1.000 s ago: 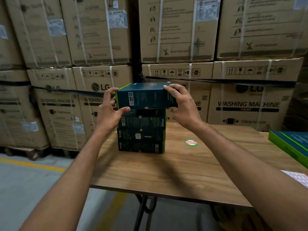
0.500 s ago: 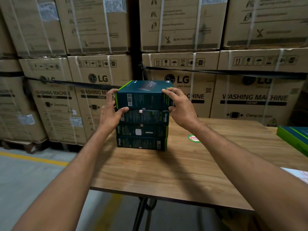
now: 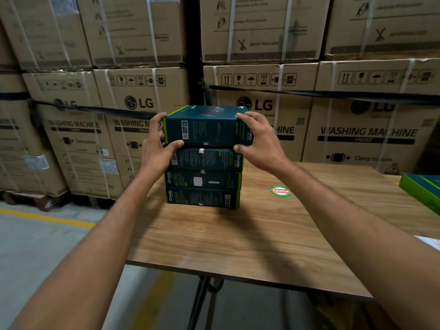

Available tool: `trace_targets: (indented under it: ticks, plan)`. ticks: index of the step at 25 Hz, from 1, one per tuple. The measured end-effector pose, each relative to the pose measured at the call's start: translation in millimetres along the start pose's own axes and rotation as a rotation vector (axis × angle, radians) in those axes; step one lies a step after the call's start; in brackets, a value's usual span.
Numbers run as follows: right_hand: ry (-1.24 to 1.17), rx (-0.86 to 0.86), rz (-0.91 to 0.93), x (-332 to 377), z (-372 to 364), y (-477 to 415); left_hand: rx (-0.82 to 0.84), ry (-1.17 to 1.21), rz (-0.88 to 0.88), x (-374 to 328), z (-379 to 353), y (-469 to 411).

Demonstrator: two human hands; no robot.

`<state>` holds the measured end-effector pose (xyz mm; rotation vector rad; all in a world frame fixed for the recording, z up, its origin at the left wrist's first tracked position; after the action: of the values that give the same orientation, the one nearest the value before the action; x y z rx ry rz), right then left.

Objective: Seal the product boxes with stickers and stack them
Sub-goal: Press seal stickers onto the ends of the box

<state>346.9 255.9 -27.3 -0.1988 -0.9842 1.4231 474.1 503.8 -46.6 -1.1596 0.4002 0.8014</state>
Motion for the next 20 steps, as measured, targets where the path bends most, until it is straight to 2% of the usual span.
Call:
trace_targets:
  ticks: [3, 7, 12, 20]
  plan:
    - [0.197, -0.003, 0.040, 5, 4, -4, -0.006, 0.056, -0.015, -10, 0, -7]
    - [0.384, -0.207, 0.088, 20, 27, -7, -0.086, 0.159, -0.025, -25, 7, -8]
    - [0.227, -0.360, 0.036, 15, 45, 9, -0.161, 0.457, 0.088, -37, 1, -3]
    - [-0.078, -0.524, -0.088, 18, 86, 21, -0.003, 0.550, 0.121, -69, -15, -5]
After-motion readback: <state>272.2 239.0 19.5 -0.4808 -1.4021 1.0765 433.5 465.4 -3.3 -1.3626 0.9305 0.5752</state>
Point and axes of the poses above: each hand's wrist, its own y-axis away from the middle knuckle, its own z-axis out of the back of the hand, x = y × z, the point moved 10 cm from there along -y, towards the middle knuckle, and after that the axes turned 2 degrees about -y, right-handed, at the moved point
